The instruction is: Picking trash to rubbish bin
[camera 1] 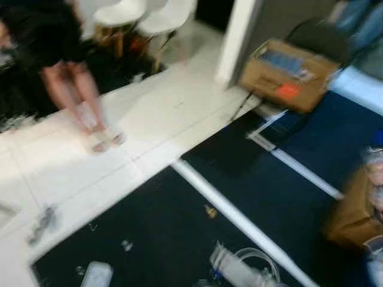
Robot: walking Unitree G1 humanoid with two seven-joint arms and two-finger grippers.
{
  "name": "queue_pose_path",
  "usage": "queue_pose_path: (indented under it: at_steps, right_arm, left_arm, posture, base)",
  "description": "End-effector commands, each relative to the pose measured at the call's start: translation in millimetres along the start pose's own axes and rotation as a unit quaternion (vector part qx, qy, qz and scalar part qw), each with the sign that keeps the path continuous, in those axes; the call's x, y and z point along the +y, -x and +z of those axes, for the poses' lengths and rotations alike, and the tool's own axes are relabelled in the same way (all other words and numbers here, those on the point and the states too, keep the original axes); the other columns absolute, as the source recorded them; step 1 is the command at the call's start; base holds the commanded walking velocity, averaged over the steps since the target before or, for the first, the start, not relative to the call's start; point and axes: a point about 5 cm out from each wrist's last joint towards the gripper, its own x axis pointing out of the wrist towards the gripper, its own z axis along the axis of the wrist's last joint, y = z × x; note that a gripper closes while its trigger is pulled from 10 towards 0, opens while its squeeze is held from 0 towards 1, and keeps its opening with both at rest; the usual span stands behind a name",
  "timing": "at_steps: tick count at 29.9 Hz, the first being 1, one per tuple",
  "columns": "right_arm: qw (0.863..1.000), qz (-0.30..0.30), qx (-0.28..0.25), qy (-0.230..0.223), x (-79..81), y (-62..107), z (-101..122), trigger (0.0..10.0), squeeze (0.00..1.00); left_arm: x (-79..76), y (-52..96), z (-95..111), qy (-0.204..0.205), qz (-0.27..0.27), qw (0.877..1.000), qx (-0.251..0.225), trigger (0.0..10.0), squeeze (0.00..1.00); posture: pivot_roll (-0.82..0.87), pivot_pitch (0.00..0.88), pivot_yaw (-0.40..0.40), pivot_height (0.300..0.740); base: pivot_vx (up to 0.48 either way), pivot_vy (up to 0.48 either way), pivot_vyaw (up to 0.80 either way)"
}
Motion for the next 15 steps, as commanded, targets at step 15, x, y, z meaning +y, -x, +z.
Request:
queue_pose_path:
  at_steps: [15]
  right_arm:
    - [1.0,0.013,0.017,-0.004,9.0,-1.2,-12.1,10.0,0.0]
  left_arm:
    - [-21.6,1.8,-10.9,-0.004,-0.039,0.999,0.019,10.0,0.0]
  posture:
    - [0.11,0.125,-0.058,0.74]
  base:
    - [0.0,0.0,-0.78]
